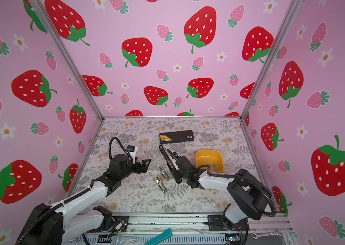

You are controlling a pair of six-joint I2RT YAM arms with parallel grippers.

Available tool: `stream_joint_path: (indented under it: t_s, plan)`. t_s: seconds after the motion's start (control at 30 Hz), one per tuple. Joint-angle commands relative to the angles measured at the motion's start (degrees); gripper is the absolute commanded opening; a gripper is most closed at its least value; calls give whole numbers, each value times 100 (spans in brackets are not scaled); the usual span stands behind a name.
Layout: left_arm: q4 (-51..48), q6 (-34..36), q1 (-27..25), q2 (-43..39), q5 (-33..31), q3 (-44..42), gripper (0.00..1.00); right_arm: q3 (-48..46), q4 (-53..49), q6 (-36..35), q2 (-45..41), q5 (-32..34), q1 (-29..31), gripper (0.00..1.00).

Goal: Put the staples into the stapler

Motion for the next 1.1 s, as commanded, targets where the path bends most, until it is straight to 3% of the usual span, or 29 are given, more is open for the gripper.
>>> stream_joint_path:
  t_s: [0.0, 1.07]
  plan:
    - [79, 44, 18, 47, 59, 247, 99, 55, 84, -28, 98, -55, 28, 11]
    - [81, 24, 19, 67, 91, 256, 99, 82, 65, 25, -107, -179, 40, 11]
